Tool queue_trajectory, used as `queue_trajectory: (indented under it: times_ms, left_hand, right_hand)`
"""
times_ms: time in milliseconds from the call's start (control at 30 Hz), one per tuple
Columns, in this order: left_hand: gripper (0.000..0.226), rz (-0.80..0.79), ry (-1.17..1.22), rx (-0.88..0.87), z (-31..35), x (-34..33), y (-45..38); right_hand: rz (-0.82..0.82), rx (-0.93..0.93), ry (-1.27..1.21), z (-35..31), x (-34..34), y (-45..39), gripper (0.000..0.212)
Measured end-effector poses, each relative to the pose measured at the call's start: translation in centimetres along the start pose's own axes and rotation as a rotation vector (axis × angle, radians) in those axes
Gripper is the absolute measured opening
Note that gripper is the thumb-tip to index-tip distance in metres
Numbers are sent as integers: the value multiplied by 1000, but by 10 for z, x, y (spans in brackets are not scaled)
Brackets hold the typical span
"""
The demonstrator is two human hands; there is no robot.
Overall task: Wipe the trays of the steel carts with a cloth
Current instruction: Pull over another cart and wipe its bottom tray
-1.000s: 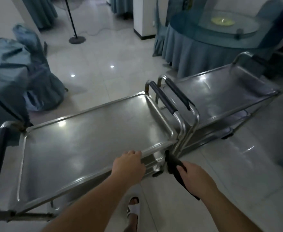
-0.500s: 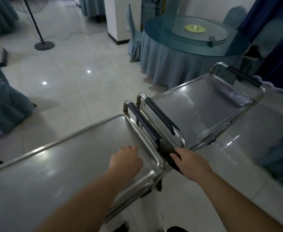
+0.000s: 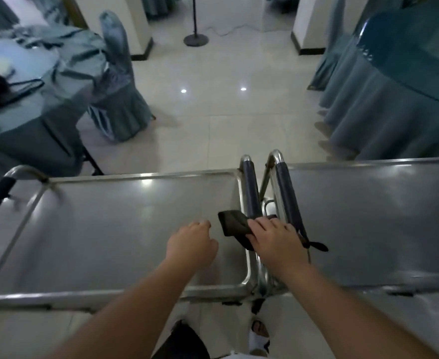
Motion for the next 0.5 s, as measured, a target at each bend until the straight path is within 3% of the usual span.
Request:
queue_trajectory:
  times_ms: [100, 233, 500]
  left_hand:
    - [55, -13, 13, 108, -2, -13, 22]
    - [50, -57, -21, 220, -16, -26, 50]
    - [53, -62, 6, 232, -27, -34, 55]
  right_hand:
    - [-89, 55, -62, -1, -28, 15, 45]
    - [-325, 50, -91, -5, -70, 50, 41]
    - [-283, -31, -265, 11, -62, 59, 50]
Point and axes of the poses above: each hand's wrist, its own y-axis away from the middle knuckle, its own x-axis out of the back of the hand, z = x × y, the point moved 3 cm from there along -y, towards the middle knuckle, and after that the axes turned 14 degrees about z, right-handed, at the moved point
